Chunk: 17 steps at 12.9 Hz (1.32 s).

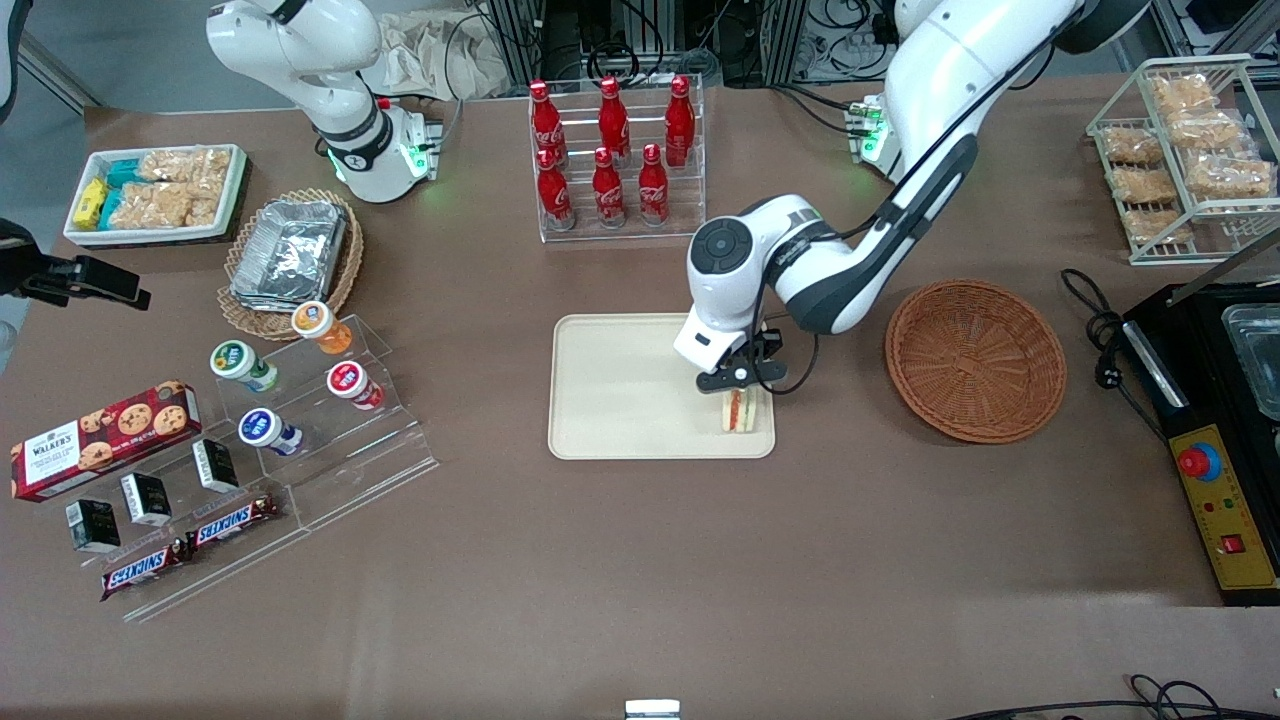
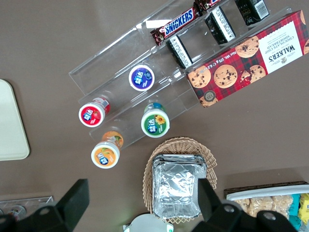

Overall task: Place sandwich from basket to tray
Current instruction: 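Carry the sandwich with the left gripper over the cream tray, then lower the sandwich onto the tray and open the left gripper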

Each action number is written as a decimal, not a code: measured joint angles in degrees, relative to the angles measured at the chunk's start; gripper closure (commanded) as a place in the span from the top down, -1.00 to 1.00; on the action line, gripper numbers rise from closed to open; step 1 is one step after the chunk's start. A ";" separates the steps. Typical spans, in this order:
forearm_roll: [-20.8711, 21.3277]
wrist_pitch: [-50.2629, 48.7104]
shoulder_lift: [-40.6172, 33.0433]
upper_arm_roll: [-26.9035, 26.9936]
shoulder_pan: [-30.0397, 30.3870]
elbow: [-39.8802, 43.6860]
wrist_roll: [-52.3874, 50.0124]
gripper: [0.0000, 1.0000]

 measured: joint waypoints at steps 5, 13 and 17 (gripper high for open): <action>5.55 1.02 3.74 -0.12 -0.65 1.15 -4.64 1.00; 4.57 -6.93 1.83 -1.94 -0.54 9.91 -5.06 1.00; -4.56 -22.02 -3.99 -2.49 0.29 19.96 -0.56 1.00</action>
